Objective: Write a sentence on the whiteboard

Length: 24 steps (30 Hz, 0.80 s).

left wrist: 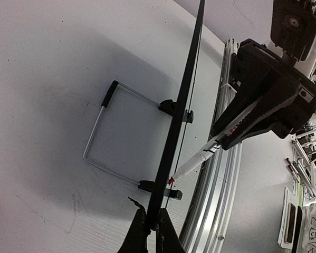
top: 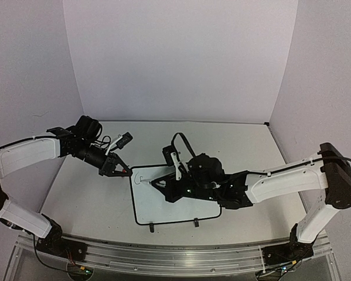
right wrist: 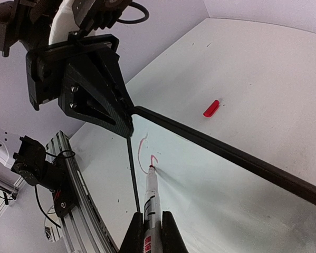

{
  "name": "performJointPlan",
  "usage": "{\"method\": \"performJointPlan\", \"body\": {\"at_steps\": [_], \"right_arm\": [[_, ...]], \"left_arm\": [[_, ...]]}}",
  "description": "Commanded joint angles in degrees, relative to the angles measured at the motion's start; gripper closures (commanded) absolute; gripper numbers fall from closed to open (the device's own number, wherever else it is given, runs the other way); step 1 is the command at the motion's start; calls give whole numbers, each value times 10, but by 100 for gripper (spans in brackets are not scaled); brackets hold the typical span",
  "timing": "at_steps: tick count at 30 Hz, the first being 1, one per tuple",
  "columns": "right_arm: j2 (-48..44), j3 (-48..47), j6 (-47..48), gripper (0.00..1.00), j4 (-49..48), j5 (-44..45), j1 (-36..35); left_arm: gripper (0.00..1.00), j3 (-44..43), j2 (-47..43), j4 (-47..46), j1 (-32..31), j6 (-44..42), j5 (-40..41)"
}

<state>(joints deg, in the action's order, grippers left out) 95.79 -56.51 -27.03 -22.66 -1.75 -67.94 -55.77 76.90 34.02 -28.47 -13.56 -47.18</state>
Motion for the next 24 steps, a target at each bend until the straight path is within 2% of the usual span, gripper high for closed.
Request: {"method": "performJointPlan", "body": {"at_steps": [1, 11, 24], "right_arm": [[-11, 2, 3, 100, 18, 27, -4], [-42, 6, 9, 100, 19, 76, -4], [-16, -18, 12, 100, 4, 31, -4]], "left_arm": [[100, -7, -7, -1, -3, -8, 46], [100, -7, -7, -1, -3, -8, 46], [100, -7, -7, -1, -4, -8, 45]]}}
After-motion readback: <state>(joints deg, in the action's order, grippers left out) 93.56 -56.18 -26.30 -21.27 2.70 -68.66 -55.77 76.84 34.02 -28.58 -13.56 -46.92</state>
